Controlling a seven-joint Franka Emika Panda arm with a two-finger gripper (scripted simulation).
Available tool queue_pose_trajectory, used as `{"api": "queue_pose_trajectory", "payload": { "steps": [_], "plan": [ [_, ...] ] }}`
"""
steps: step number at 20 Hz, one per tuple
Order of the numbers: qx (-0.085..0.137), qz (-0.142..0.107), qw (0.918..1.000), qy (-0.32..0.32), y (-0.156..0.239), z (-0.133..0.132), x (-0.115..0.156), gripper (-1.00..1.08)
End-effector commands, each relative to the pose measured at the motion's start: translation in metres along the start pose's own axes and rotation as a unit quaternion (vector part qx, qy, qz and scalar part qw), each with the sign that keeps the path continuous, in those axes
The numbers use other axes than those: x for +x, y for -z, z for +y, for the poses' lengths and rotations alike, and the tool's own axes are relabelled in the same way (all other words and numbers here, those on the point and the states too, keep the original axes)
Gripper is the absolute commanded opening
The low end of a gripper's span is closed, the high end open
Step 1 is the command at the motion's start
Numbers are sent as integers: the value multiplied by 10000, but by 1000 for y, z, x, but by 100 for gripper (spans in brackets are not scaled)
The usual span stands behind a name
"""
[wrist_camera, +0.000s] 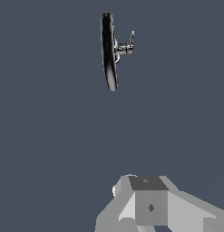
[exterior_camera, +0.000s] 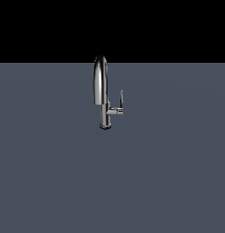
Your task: Turn on the faucet by rotating a designated handle.
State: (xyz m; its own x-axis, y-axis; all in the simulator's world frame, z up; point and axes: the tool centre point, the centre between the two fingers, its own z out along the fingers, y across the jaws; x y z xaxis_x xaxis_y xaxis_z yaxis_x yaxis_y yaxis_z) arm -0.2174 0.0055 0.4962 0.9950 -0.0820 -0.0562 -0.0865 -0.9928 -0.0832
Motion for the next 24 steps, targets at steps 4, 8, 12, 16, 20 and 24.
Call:
{"api": "queue_pose_trajectory", "payload": {
  "steps": [4, 8, 12, 16, 20, 24],
  "plan": [
    [321, -326, 9984, -341, -5, -3, 29, -100],
    [587, -594, 9946, -621, -10, -4, 54, -100],
    [859, -866, 9884, -906, -16, -4, 78, -100],
    [1136, -1143, 9797, -1194, -24, -4, 103, -100],
    [1417, -1422, 9683, -1484, -33, -2, 127, -100],
    [1701, -1703, 9542, -1774, -44, 1, 151, -100]
  ]
}}
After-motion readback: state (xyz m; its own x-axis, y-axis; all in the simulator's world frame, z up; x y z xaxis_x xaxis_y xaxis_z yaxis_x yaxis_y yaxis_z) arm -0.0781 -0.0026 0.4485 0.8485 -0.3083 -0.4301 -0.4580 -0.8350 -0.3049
